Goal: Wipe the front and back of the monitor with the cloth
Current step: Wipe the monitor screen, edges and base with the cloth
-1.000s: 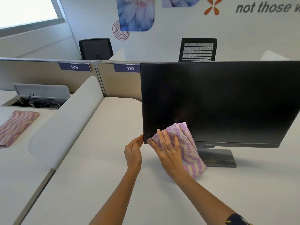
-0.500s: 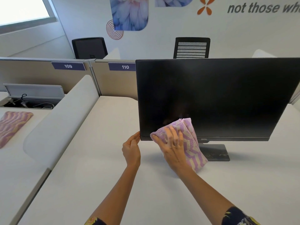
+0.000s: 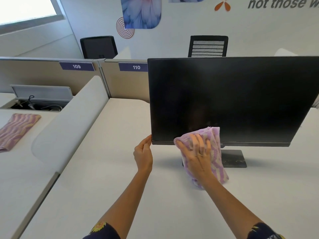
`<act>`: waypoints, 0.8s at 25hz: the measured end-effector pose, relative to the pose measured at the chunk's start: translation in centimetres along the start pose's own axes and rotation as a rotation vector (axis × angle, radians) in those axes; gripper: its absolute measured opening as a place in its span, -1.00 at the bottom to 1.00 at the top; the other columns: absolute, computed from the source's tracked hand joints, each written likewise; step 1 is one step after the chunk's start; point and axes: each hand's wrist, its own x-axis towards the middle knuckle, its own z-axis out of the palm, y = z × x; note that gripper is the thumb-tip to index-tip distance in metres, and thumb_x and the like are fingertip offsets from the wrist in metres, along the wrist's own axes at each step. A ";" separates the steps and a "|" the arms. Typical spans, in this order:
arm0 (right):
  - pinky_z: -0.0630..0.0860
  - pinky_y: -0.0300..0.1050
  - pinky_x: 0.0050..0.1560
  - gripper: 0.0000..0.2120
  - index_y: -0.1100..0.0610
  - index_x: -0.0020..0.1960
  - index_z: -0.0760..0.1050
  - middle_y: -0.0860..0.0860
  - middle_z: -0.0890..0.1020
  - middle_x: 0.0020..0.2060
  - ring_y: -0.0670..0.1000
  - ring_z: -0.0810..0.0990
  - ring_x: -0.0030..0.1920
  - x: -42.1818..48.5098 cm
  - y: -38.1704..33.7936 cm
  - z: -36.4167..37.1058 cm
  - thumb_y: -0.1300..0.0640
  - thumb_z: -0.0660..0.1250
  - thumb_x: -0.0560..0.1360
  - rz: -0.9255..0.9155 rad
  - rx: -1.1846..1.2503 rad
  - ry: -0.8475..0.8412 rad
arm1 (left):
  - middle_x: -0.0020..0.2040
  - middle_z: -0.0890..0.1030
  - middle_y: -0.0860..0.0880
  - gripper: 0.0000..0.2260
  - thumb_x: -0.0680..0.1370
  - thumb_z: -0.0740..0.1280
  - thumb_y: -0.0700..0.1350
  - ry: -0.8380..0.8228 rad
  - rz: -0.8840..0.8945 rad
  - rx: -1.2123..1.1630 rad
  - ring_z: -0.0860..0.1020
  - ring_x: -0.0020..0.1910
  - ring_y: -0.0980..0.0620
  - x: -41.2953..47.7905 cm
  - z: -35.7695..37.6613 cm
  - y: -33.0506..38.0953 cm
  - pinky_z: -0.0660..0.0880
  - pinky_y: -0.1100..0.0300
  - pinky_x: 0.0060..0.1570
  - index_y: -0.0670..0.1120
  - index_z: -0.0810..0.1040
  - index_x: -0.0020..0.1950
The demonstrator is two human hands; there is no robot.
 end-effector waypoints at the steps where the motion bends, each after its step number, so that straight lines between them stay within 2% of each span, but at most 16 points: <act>1: 0.09 0.39 0.45 -0.24 -0.10 0.52 0.27 0.19 0.25 0.44 0.32 0.23 0.44 -0.4 1.0 0.0 -0.06 0.48 0.38 0.029 -0.009 -0.004 | 0.14 0.66 0.06 -0.72 0.64 0.17 -0.18 -0.003 0.003 0.010 0.58 0.19 0.09 -0.1 0.0 0.1 0.47 0.13 0.29 -0.05 0.63 0.23; 3: 0.17 0.38 0.42 -0.23 -0.06 0.52 0.24 0.19 0.25 0.43 0.32 0.26 0.42 -0.7 2.8 -0.1 -0.13 0.46 0.40 0.116 0.005 -0.011 | 0.17 0.65 0.04 -0.73 0.65 0.18 -0.16 -0.002 0.002 0.016 0.57 0.21 0.06 -0.2 0.0 0.1 0.47 0.11 0.30 -0.06 0.62 0.25; 6: 0.33 0.34 0.35 -0.25 -0.07 0.52 0.14 0.22 0.34 0.40 0.30 0.33 0.38 0.9 3.9 -0.7 -0.12 0.43 0.45 0.274 0.076 0.056 | 0.17 0.65 0.03 -0.73 0.65 0.18 -0.14 0.019 -0.005 0.037 0.57 0.20 0.04 -0.1 0.2 -0.1 0.47 0.06 0.30 -0.05 0.62 0.25; 10: 0.28 0.31 0.39 -0.33 -0.13 0.55 0.13 0.20 0.28 0.45 0.27 0.24 0.44 5.3 3.5 -2.8 -0.05 0.35 0.52 0.379 0.125 0.114 | 0.15 0.66 0.03 -0.72 0.66 0.16 -0.14 0.080 0.005 0.070 0.58 0.18 0.02 -0.4 0.7 -0.1 0.48 0.04 0.28 -0.04 0.64 0.22; 14: 0.16 0.37 0.42 -0.46 -0.10 0.52 0.27 0.19 0.18 0.43 0.28 0.16 0.46 7.6 0.1 -3.0 0.08 0.20 0.55 0.190 0.153 0.191 | 0.01 0.69 0.08 -0.65 0.62 0.10 -0.20 0.097 0.023 0.090 0.62 0.08 0.05 0.0 0.6 0.6 0.51 0.11 0.20 0.04 0.67 0.08; 16: 0.14 0.39 0.44 -0.47 -0.12 0.49 0.32 0.19 0.19 0.43 0.27 0.16 0.46 7.0 -1.8 -1.7 0.08 0.27 0.53 0.060 0.130 0.204 | -0.04 0.68 0.10 -0.64 0.61 0.09 -0.22 0.084 0.028 0.097 0.63 0.05 0.08 0.3 0.4 0.8 0.51 0.16 0.17 0.06 0.66 0.05; 20: 0.12 0.38 0.43 -0.23 -0.13 0.49 0.32 0.17 0.25 0.44 0.25 0.24 0.44 3.5 -3.9 0.8 0.10 0.52 0.35 -0.107 0.058 0.155 | -0.02 0.68 0.09 -0.66 0.61 0.12 -0.21 0.075 0.040 0.096 0.63 0.07 0.07 0.3 0.3 0.6 0.53 0.12 0.19 0.03 0.67 0.09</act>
